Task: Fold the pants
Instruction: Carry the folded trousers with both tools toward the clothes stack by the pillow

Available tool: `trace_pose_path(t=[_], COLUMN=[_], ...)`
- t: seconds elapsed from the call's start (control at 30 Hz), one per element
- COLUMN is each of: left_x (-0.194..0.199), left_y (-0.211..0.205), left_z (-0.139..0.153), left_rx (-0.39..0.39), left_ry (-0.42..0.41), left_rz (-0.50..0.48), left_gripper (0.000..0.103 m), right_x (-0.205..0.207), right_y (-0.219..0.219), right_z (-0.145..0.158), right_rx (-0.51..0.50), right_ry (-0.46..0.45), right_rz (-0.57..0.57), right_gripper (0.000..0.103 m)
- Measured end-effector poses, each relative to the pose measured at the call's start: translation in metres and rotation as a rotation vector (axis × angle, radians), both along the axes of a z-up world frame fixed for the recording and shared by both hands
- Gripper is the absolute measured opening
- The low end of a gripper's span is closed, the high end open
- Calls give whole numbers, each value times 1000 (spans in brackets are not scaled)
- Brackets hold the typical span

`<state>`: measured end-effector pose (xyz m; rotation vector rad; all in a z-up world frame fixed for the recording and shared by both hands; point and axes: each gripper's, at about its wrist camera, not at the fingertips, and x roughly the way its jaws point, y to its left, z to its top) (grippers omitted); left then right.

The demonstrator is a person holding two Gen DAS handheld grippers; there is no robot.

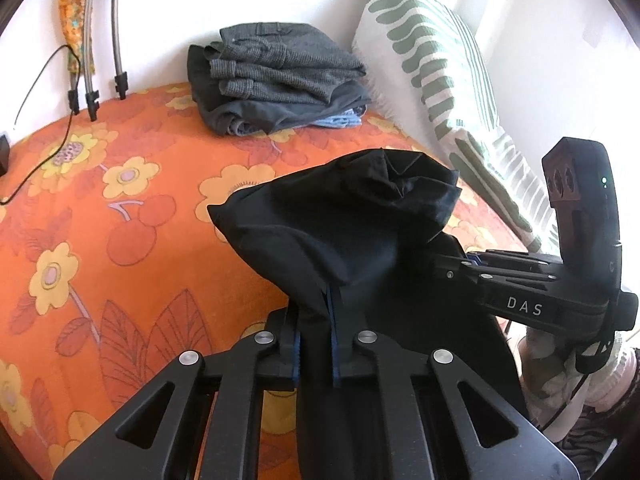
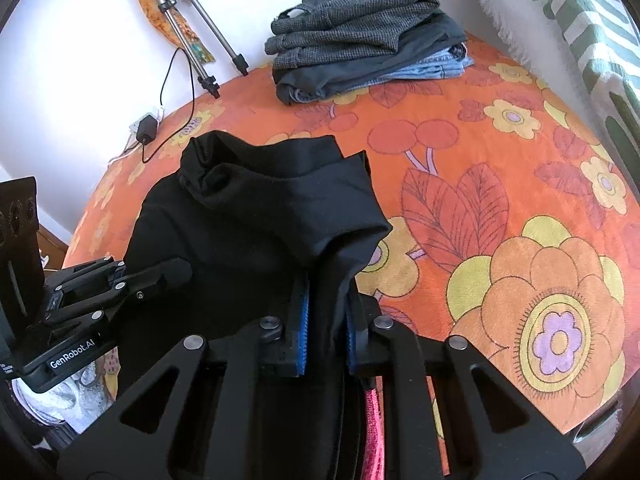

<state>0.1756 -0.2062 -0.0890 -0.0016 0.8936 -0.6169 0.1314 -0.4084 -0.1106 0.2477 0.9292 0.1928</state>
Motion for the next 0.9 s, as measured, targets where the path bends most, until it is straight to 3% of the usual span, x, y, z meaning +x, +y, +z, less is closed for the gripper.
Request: trace_pose_path(t=[0.63,0.9], left_x=[-2,9], left_y=[0,-14], left_z=[74,116], left_rx=[-77,-97], left_ry=[-199,-286], left_rz=[8,-17], left_gripper=[7,7], right_x=[-10,-6], right_y=[4,-9], right_z=[68,124], right_rx=[13,15], right_ry=[-198,-335], right_rz=[-26,-75], right_gripper=[12,12])
